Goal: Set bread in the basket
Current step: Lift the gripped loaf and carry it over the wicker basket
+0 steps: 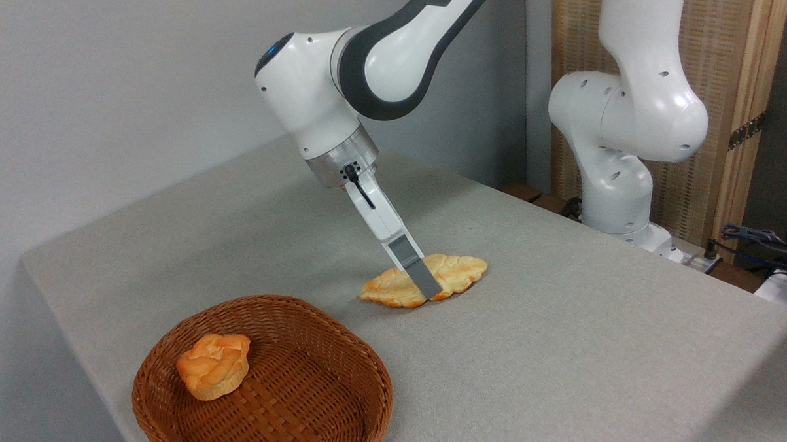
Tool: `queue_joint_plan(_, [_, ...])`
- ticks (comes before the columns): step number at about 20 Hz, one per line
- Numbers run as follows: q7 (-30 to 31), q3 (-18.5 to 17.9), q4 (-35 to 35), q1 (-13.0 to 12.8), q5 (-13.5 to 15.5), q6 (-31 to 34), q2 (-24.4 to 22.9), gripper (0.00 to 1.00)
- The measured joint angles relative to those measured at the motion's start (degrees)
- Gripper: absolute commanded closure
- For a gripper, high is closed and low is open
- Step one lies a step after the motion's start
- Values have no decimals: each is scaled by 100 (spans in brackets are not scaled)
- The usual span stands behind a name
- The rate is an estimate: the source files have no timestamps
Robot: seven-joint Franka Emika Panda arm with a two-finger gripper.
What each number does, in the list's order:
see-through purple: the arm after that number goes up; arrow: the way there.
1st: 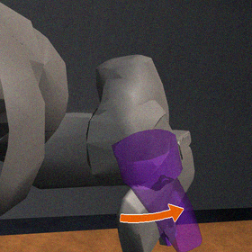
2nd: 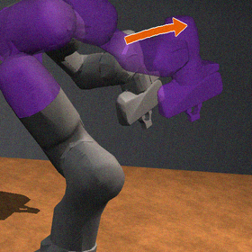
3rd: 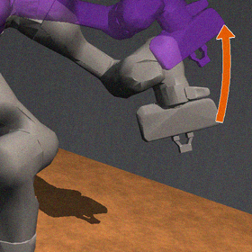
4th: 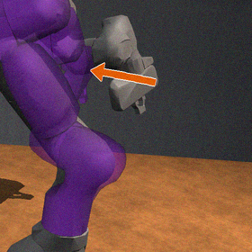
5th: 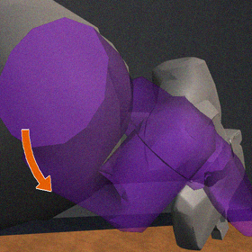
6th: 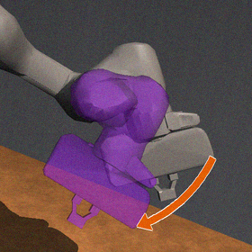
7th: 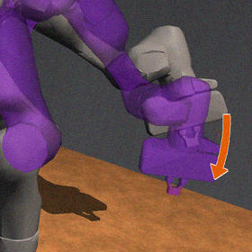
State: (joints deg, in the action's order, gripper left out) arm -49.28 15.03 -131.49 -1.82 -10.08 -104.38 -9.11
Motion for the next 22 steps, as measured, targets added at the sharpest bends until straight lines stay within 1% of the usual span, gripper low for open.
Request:
queue_joint_plan(1, [0, -2, 4, 0, 0, 0, -2, 80])
queue_joint_plan(3, [-1, -8, 28, 0, 0, 15, -7, 81])
queue_joint_plan(6, [-2, -24, 153, 1, 0, 239, -19, 81])
queue_joint_plan(9, [-2, -34, 283, 2, 0, 283, -25, 83])
queue_joint_plan(13, [-2, -80, 619, 7, 0, 473, -29, 83])
queue_joint_plan(17, [-21, -291, 1254, 9, 21, 782, -33, 83])
queue_joint_plan(19, [-53, -449, 1565, 11, 106, 825, -30, 83])
queue_joint_plan(20, [-95, -585, 1803, 13, 177, 827, -12, 83])
queue_joint_plan(21, [-128, -670, 1952, 16, 212, 828, 11, 82])
queue_joint_plan(22, [-151, -779, 2159, 21, 255, 824, 66, 78])
